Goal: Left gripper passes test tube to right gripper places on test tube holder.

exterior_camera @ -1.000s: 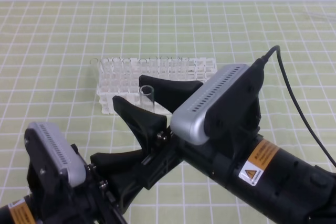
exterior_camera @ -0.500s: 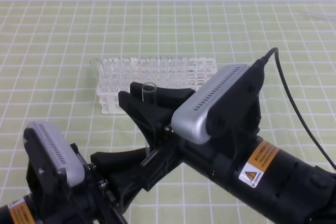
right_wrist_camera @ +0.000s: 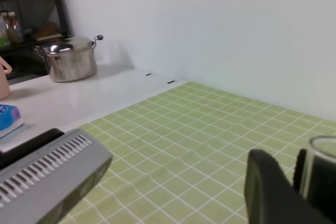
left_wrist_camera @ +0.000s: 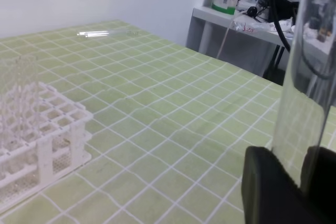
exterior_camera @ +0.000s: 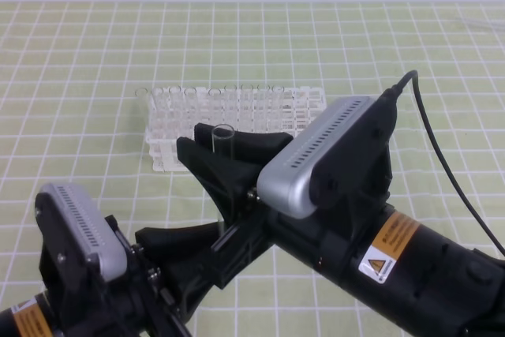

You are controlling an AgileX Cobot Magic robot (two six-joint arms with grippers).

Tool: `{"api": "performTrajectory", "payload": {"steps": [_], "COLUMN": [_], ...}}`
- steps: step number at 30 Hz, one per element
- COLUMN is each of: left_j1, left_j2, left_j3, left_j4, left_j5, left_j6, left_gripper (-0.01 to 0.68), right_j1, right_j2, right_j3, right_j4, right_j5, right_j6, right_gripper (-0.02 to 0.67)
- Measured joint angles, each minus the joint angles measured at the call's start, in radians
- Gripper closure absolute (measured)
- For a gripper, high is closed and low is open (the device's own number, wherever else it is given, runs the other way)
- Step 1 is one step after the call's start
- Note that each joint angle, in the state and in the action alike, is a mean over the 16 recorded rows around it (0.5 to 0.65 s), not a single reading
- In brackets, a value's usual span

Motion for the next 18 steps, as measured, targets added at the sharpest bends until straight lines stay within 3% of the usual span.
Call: {"api": "performTrajectory", "payload": {"steps": [7, 11, 14, 18], "left_j1": [0.001, 0.001, 0.001, 0.001], "left_j2": [-0.002, -0.02, -0.053, -0.136], "left_j3": [0.0, 0.0, 0.0, 0.0], "left_j4": [0.0, 0.011, 0.029, 0.065], "left_j5": [0.0, 0.005, 0.021, 0.082], "left_j6": [0.0, -0.001, -0.001, -0.013], "left_gripper": [0.336, 0.293, 0.325, 0.416], "right_j1": [0.0, 0.0, 0.0, 0.0], "right_j2": [-0.001, -0.008, -0.021, -0.048], "right_j3": [0.0, 0.0, 0.0, 0.0], "right_j4": [0.002, 0.02, 0.053, 0.114], "right_j5": [0.001, 0.008, 0.017, 0.031], "right_j6": [0.0, -0.018, -0.052, -0.117], "right_gripper": [0.566, 0.566, 0.566, 0.566]}}
